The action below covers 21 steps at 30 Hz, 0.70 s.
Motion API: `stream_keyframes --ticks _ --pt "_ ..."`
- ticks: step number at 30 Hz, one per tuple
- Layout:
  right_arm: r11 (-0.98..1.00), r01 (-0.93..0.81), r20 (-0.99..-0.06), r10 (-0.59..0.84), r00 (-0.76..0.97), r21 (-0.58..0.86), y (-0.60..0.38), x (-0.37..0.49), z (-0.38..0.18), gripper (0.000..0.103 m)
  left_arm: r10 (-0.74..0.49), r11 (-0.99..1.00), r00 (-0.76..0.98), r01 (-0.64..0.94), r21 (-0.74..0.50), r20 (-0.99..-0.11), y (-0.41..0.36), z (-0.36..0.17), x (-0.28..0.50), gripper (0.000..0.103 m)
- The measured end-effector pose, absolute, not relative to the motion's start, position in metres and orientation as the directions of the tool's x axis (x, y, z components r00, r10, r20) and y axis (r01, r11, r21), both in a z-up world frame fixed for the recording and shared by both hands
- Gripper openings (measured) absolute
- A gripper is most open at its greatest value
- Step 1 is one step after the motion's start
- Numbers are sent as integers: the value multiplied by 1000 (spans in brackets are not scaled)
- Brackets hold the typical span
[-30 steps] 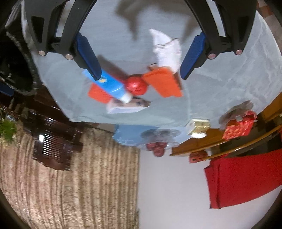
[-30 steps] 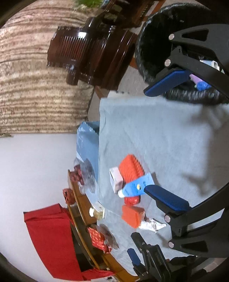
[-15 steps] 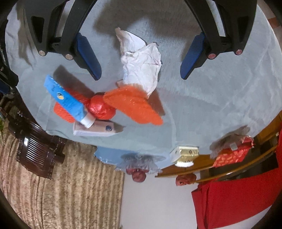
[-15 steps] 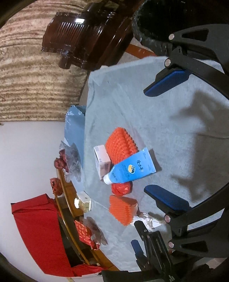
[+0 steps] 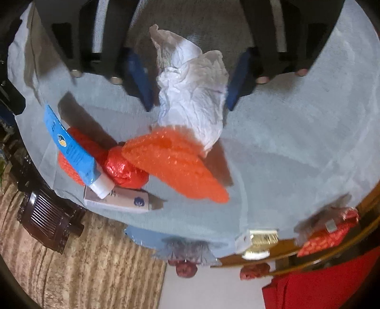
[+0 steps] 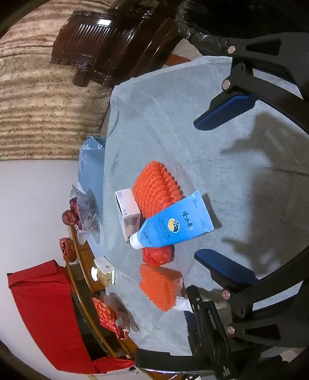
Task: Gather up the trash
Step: 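Lower the left tool onto the white tissue and close on it, then grasp the orange foam net sleeve with the right tool while the left tool holds the tissue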
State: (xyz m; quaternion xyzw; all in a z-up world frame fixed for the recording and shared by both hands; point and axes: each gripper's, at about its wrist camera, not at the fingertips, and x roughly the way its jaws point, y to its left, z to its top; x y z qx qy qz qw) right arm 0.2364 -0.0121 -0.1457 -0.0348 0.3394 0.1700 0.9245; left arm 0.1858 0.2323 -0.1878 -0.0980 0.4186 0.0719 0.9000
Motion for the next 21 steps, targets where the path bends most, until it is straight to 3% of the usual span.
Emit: stream_keyframes --ticks 1,3,6,21 --pt "939 -341 -639 293 711 50 -10 237 -145 97 46 968 643 -216 -124 -765 234 -188 185 49" --pt "937 -346 -638 296 711 49 -8 238 -144 97 30 964 649 -219 -149 -760 237 -188 183 24" --pt "932 -358 -636 304 709 47 -1 238 -142 97 21 961 653 -223 -166 -757 240 -187 180 14" --pt "882 -470 -599 396 696 37 64 235 -124 97 172 932 690 -345 -110 -703 292 -155 128 13"
